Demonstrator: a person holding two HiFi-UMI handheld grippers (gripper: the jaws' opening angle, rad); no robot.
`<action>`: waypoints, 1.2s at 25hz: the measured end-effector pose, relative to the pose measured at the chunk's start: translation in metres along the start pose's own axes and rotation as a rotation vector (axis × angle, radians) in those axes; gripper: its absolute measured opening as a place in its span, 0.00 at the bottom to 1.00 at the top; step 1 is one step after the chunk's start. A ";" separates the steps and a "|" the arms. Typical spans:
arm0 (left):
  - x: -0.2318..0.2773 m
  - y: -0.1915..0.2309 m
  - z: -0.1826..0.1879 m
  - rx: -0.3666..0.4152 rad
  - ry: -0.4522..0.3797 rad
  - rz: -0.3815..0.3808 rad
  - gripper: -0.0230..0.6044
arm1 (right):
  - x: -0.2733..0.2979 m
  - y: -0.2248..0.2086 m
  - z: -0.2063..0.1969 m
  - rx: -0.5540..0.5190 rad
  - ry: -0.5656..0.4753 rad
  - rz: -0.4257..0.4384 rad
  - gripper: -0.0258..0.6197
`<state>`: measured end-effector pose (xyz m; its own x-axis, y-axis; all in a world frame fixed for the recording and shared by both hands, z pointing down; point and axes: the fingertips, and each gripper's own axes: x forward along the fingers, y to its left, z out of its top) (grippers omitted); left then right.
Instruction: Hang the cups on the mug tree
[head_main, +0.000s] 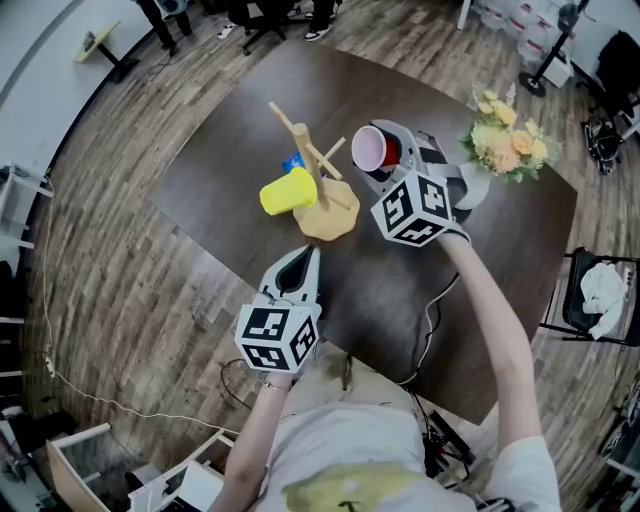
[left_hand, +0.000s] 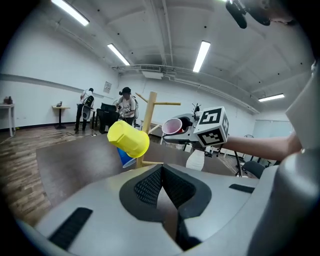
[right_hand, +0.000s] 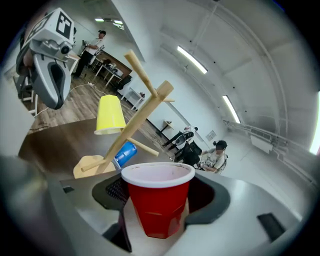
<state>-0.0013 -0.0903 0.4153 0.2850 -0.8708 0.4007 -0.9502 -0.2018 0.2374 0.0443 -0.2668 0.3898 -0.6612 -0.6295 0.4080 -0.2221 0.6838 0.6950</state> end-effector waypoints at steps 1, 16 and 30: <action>0.001 0.000 -0.003 -0.005 0.007 0.004 0.06 | 0.003 0.000 0.001 -0.023 -0.003 -0.001 0.54; -0.005 0.014 -0.016 -0.036 0.031 0.070 0.06 | 0.028 0.016 0.021 -0.313 -0.046 -0.022 0.54; -0.004 0.014 -0.017 -0.037 0.033 0.075 0.06 | 0.030 0.033 0.029 -0.528 -0.048 -0.076 0.54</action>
<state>-0.0131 -0.0821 0.4319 0.2178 -0.8673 0.4475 -0.9639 -0.1191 0.2383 -0.0037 -0.2522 0.4072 -0.6921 -0.6441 0.3258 0.1114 0.3506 0.9299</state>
